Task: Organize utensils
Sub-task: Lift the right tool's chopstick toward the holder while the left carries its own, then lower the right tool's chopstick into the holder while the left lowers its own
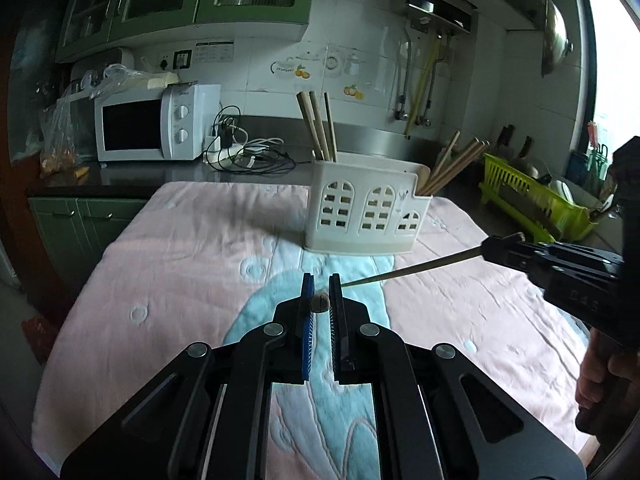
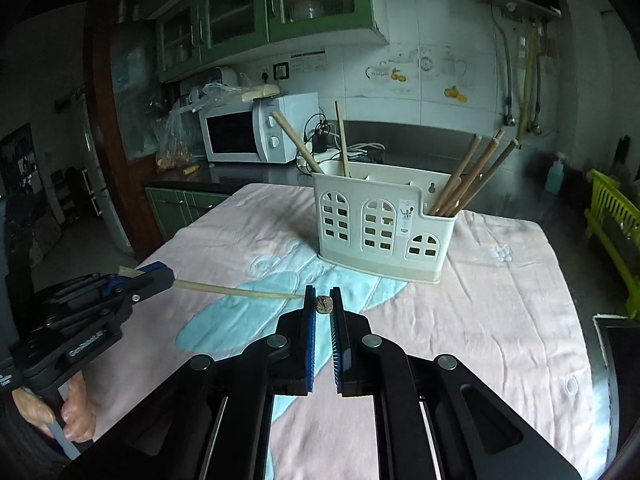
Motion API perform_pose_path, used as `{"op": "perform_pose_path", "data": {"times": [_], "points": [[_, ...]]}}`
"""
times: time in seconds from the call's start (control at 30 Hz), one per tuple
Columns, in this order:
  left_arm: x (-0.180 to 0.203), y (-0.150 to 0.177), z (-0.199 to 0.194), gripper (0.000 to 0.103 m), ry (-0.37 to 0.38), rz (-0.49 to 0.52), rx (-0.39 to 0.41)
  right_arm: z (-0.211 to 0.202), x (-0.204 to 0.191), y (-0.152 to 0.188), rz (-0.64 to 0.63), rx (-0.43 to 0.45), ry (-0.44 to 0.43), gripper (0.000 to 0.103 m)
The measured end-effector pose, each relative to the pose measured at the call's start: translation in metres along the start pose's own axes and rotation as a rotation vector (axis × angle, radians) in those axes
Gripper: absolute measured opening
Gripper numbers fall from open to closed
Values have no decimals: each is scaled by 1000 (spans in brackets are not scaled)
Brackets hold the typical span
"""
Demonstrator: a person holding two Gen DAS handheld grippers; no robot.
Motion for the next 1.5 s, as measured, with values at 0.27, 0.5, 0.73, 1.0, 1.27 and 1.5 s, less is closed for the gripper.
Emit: {"op": "perform_pose_path", "data": {"times": [0.27, 0.5, 0.73, 1.0, 1.27, 1.5], "points": [[4, -59, 3, 6, -2, 39, 19, -14, 24, -56, -11, -8, -22, 7], [16, -108, 0, 6, 46, 23, 16, -52, 33, -117, -50, -4, -43, 7], [35, -170, -16, 6, 92, 15, 96, -85, 42, -168, -76, -14, -60, 7], [55, -251, -23, 6, 96, -19, 231, -87, 72, -195, -84, -5, 22, 7], [69, -288, 12, 6, 64, -41, 265, -63, 96, -196, -90, -38, 54, 7], [69, -288, 55, 6, -6, -43, 262, -39, 114, -185, -72, -73, 46, 7]]}}
Point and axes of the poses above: each gripper's, at about its wrist camera, not at the fingertips, and z roughly the way its jaws point, x to its right, y to its underside, the point moved 10 cm from there along z, roughly the way its jaws point, and after that the axes turned 13 degrees about -y, right-handed, at the moved point
